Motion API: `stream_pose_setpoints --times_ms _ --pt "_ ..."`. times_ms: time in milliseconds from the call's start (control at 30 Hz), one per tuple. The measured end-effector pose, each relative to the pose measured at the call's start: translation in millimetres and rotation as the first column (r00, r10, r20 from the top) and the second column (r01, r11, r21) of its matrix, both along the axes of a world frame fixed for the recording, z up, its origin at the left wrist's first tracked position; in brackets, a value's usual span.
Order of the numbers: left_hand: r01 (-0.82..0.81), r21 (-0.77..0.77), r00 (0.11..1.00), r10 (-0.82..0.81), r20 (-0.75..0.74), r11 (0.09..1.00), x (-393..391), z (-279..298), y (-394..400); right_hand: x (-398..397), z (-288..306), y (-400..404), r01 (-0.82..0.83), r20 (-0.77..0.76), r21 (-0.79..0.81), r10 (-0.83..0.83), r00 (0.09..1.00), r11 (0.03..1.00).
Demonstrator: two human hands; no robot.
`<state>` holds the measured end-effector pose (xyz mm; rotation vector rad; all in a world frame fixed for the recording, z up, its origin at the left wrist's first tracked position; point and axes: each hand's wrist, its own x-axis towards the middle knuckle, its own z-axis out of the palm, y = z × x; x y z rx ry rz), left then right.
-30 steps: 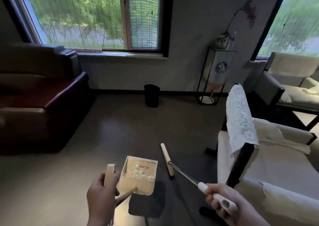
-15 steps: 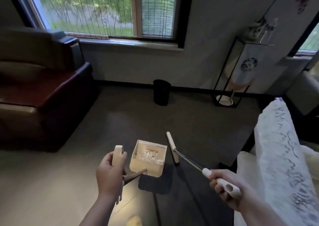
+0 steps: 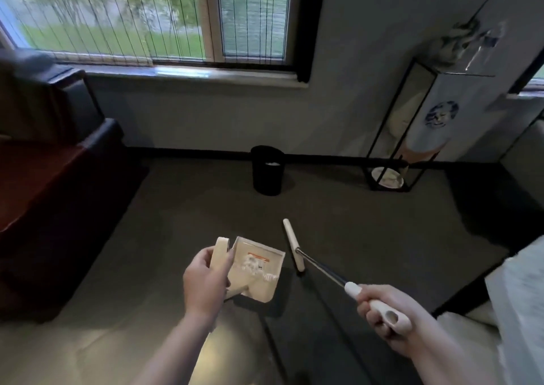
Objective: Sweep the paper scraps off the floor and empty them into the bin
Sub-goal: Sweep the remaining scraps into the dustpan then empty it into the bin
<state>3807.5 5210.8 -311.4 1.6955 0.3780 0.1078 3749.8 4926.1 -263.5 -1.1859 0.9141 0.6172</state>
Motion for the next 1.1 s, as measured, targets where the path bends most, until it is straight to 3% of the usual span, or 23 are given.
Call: stream_pose_setpoints --times_ms 233,700,833,1100 --pt "0.078 0.035 0.996 -0.076 -0.038 0.996 130 -14 -13 109 -9 -21 0.041 -0.033 -0.009 -0.041 0.999 0.999" --pt "0.092 0.166 0.983 -0.063 -0.175 0.982 403 -36 -73 380 -43 -97 -0.137 -0.121 -0.016 0.134 0.984 0.99" --pt "0.16 0.233 0.969 -0.108 -0.221 0.959 450 -38 -85 435 -50 -107 -0.15 -0.158 -0.001 0.148 0.976 0.989" --pt "0.393 0.137 0.866 -0.316 -0.387 0.909 517 -71 -91 486 -61 -102 -0.086 -0.218 0.051 0.095 0.971 0.995"
